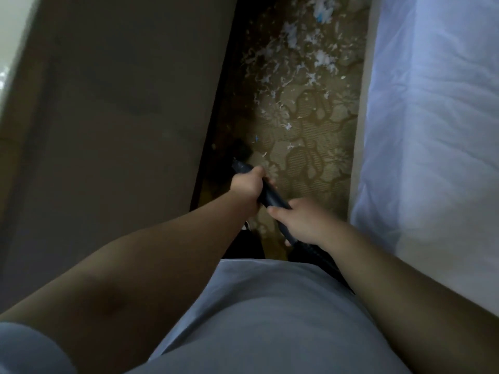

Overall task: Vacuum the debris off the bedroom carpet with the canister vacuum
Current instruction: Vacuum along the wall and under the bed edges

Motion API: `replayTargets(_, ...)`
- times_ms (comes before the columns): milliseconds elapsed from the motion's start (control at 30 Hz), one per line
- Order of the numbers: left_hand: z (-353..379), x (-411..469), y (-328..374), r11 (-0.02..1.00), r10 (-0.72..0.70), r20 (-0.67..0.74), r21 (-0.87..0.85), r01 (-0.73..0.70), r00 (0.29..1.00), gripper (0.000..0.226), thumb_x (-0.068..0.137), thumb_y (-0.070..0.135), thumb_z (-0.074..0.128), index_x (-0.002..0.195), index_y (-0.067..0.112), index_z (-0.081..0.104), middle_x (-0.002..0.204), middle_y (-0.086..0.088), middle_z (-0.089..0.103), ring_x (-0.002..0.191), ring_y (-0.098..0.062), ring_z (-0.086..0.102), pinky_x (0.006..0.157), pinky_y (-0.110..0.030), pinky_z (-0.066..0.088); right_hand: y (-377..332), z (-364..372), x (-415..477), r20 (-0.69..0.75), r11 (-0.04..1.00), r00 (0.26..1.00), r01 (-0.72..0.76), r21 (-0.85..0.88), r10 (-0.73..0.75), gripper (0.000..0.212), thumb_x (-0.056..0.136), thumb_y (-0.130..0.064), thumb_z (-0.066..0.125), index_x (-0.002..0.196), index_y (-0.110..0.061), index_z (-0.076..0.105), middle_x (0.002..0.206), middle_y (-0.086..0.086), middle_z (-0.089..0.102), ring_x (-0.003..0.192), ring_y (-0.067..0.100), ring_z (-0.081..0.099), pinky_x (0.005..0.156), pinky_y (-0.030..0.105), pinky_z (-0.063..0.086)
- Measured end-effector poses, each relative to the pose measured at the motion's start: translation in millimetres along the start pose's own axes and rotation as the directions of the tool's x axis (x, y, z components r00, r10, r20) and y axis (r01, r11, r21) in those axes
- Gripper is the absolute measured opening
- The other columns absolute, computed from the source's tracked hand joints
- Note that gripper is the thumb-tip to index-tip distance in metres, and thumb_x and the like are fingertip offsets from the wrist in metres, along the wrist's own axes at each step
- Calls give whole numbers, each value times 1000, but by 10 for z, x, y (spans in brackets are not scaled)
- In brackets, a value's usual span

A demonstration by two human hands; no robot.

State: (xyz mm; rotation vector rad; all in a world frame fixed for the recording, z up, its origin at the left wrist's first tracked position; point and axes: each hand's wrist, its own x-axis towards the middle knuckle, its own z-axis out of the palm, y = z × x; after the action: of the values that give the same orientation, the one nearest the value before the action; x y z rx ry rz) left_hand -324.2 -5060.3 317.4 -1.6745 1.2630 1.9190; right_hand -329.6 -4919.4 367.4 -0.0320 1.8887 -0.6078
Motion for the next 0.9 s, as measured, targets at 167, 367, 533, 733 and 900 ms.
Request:
replayTargets(167,58,-79,-366,990,-114,160,95,100,980,14,92,14,58,83,4,63,63,-8,66,65,-26,63,70,-38,56,182,128,-469,-60,990,989,-130,62,134,53,92,-69,59,97,-18,71,90,6,75,80,24,74,80,42,61)
replayTargets(367,300,-218,-731,942,-275,219,254,218,936,14,93,19,63,87,5,63,60,-8,65,59,-24,63,67,-37,58,449,283,-948,-107,954,961,-233,190,256,56,85,-71,59,87,-17,72,83,10,75,75,30,74,84,51,61)
replayTargets(533,416,-206,-779,918,-289,213,339,207,933,15,95,13,59,82,6,58,55,-6,59,55,-21,56,63,-33,53,526,351,-959,-141,927,951,-224,300,276,66,70,-80,54,80,-16,69,79,10,73,72,30,73,78,49,60)
replayTargets(733,437,-30,-412,934,-133,172,350,65,976,14,94,14,60,82,6,62,66,-7,63,63,-24,59,73,-36,53,412,191,-607,-132,922,972,-134,364,193,46,93,-63,62,89,-17,68,84,5,69,72,22,66,63,33,46)
replayTargets(900,613,-50,-5,938,-6,136,344,-42,991,17,95,13,59,79,6,60,62,-8,61,58,-23,58,65,-36,54,357,-98,-450,-85,908,991,-55,416,99,55,68,-63,70,98,-17,70,96,11,77,86,31,78,93,56,61)
